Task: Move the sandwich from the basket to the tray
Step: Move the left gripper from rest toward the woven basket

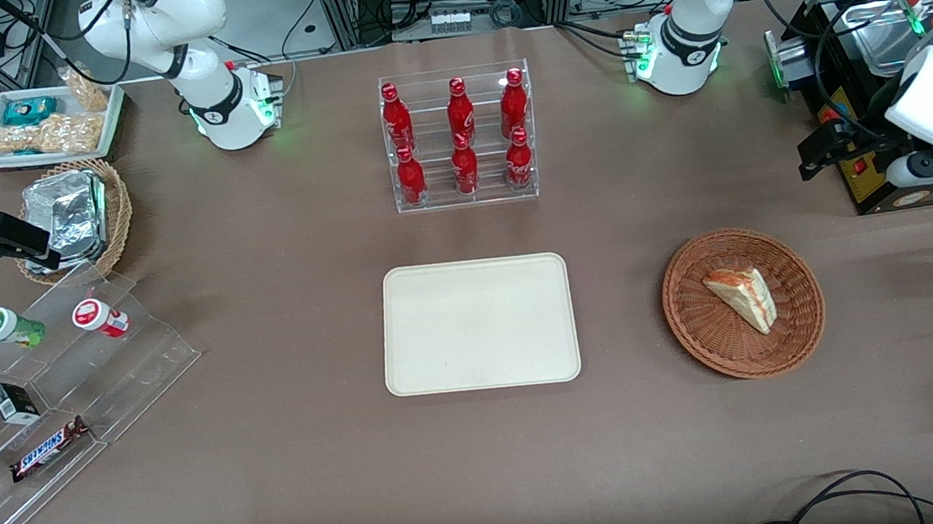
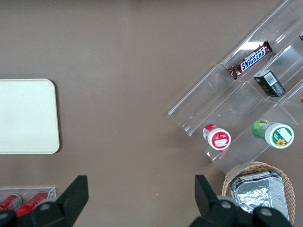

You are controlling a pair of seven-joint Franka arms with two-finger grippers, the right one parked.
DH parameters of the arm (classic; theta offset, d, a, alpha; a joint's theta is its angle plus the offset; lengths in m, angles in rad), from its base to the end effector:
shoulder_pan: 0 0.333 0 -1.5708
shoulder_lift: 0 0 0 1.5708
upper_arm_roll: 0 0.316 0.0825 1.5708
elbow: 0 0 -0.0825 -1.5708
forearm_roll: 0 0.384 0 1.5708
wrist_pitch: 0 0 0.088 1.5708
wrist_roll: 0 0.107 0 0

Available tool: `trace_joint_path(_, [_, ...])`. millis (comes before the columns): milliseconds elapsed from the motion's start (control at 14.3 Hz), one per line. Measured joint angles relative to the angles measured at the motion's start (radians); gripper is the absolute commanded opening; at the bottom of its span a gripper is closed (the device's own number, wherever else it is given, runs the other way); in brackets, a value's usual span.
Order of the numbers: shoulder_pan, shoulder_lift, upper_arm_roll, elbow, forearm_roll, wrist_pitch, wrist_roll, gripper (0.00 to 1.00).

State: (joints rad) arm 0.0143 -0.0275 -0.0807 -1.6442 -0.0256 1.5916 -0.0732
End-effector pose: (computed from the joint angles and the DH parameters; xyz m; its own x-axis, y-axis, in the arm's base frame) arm 0.5451 -0.0395 0.6067 0.9996 0.0074 -0.0268 0.0080 -0.9997 0.0214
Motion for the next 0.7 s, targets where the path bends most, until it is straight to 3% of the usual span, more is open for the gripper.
trace_joint_path(700, [0.0, 0.043, 0.0, 0.033, 0.0, -0.057, 0.011, 1.0])
